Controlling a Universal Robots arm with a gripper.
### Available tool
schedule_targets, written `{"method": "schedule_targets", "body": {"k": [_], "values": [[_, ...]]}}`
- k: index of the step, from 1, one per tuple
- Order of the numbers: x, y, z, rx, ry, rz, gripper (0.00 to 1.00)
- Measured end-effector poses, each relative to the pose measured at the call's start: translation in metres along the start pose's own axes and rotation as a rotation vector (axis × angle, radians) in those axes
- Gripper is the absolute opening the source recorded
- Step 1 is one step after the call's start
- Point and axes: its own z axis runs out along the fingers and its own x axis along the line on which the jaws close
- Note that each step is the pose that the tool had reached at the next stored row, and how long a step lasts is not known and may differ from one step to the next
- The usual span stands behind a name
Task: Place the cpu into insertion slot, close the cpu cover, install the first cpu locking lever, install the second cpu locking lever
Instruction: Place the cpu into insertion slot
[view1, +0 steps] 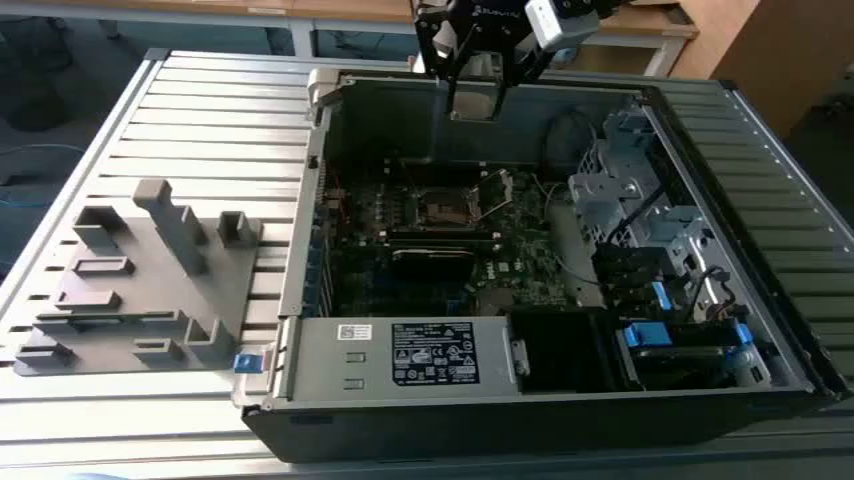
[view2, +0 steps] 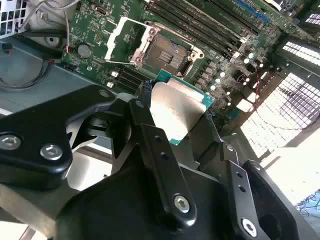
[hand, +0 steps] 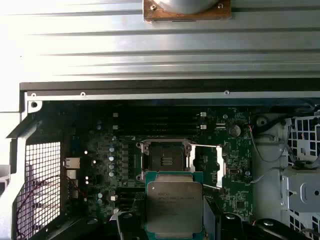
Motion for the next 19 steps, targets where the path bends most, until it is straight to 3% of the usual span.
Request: {"method": "schedule_targets", "body": {"k": [13, 19], "values": [[0.0000, 0.0000, 0.0003, 0.0007, 0.0000, 0.000, 0.54], [0.0006, -0.0005, 0.0079, 0.0008, -0.0001, 0.000, 0.54]]}}
